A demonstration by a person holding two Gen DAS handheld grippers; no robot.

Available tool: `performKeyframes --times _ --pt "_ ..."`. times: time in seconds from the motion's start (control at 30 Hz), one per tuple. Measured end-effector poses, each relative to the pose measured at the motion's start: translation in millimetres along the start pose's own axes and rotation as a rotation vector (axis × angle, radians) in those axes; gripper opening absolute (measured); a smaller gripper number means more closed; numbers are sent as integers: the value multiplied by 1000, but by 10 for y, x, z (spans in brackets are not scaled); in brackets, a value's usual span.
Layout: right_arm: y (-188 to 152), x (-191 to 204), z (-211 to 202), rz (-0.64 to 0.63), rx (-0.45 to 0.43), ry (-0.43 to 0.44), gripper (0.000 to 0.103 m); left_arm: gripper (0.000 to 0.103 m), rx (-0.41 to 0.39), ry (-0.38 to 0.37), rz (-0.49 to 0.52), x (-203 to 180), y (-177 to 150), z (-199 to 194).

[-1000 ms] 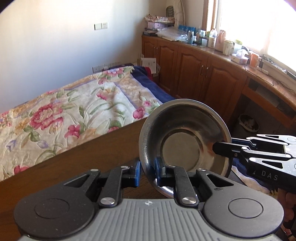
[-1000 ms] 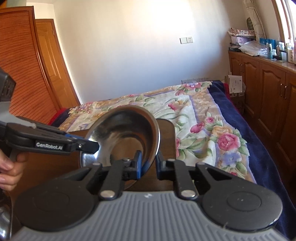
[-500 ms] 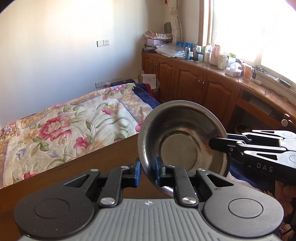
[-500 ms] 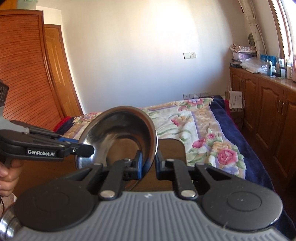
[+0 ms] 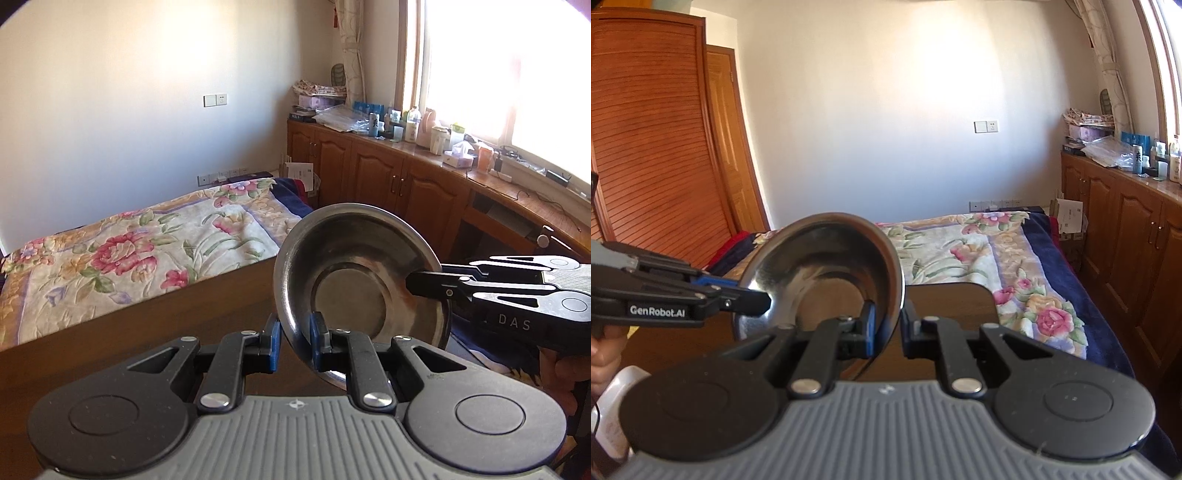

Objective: Organize plates and bowls

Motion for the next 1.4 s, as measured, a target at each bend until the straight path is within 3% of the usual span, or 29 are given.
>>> performKeyframes --times 0.77,1.4 --pt "-371 604 -305 -43 39 69 16 18 -13 38 -51 68 -728 -609" --pt "-714 791 -461 -23 75 96 16 18 1 27 -98 49 -1158 -725"
Point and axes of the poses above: each gripper's, at about its wrist camera, not at the fingertips, and z roughly the way its jaws point, x to its left, y to its top, the point moved 3 cm from there along z, roughly the way its jaws point, and after that the axes turned 8 degrees about -y, right-handed, at the moved point
